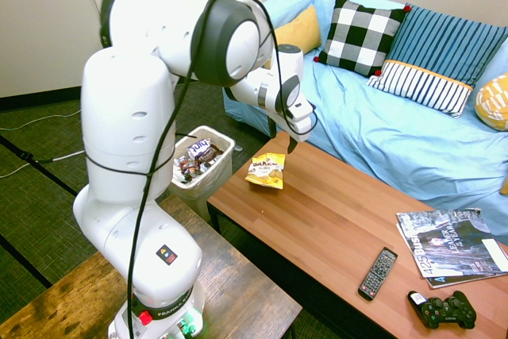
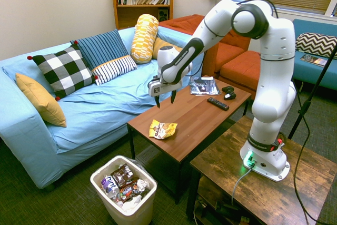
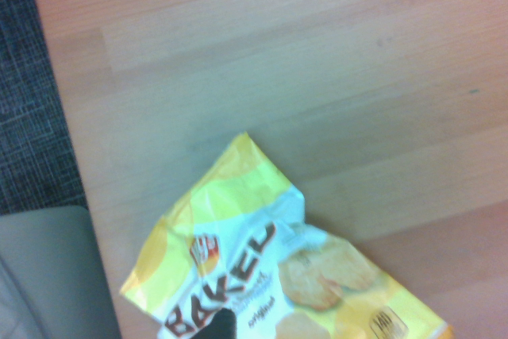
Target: Throw the chip bag in the trash bin
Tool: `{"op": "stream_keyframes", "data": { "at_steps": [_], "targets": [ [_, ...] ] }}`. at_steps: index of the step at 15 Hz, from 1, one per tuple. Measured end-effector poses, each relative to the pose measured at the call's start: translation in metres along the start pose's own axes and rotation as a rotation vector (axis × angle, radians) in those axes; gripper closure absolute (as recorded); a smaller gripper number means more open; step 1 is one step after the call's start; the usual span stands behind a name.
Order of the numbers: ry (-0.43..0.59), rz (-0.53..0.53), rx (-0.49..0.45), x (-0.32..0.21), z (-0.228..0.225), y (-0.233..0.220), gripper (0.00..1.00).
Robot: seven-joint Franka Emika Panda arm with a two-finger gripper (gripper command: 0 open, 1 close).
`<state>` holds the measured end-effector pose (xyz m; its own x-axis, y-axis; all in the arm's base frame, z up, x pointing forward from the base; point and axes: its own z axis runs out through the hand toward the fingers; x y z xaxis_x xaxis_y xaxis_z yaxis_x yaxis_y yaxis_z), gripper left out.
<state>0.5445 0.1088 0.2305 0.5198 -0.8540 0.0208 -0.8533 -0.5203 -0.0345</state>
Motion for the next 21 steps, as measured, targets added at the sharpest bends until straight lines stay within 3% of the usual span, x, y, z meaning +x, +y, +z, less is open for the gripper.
{"op": "stream_keyframes", "data": {
  "at_steps": [7, 11, 12, 21],
  "targets": [
    [-0.039, -0.016, -0.071, -0.02, 0.102, -0.044, 0.0],
    [-0.041, -0.018, -0.1, -0.022, 0.133, -0.047, 0.0],
    [-0.042, -0.018, -0.103, -0.022, 0.136, -0.047, 1.0],
    [-0.066, 0.016, -0.096, -0.011, 0.139, -0.043, 1.0]
  ]
}}
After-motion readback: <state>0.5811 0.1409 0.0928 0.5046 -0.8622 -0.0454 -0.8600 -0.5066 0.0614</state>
